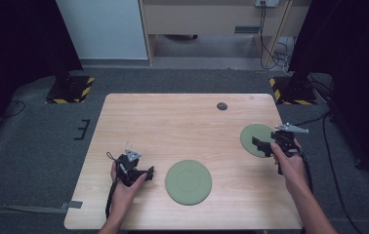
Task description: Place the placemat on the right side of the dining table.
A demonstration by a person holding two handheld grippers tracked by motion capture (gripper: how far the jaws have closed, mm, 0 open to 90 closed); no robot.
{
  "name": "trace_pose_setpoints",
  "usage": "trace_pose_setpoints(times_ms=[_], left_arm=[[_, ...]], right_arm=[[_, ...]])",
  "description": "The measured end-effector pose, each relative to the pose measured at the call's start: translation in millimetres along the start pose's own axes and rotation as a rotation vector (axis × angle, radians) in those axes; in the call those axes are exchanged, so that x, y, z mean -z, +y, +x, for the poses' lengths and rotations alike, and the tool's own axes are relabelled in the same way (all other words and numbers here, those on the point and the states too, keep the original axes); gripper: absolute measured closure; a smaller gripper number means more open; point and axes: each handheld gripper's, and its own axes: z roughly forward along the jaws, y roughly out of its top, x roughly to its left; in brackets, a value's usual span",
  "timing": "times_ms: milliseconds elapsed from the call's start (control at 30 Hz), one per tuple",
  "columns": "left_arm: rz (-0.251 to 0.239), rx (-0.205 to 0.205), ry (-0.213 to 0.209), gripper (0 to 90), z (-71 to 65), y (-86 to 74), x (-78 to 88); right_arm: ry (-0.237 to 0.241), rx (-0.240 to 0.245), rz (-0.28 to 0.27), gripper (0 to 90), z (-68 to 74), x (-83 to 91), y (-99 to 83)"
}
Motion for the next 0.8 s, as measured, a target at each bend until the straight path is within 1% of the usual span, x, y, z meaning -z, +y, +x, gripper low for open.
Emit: trace_pose_setpoints(times_ms=[167,400,567,667,800], left_arm=[[0.0,-0.001,-0.001,1.2,-0.1,-0.2,0.2],[0.0,-0.001,-0.001,1.2,0.0,-0.2,0.2],[0.0,-0.002,-0.001,1.2,-0.1,-0.2,0.3],[-0.001,-0.003,-0.001,1.2,-0.2,-0.4,0.4],[-0.001,-0.002,-0.001,1.2,-0.4,-0.6,0.5]], right_arm=[[0.014,0.016,0.015,10.9,9.4,-0.5,-6.4],[0.015,0.06,0.03,11.8,22.1,-1.7,-14.0],[0.025,0.089,0.043,12.2,31.4,-4.0,-21.0],[0.028,0.098,0.05,12.2,35.9,-6.3,-25.0],[0.044,0.108,0.064,12.1,43.2,-8.1,-30.4]])
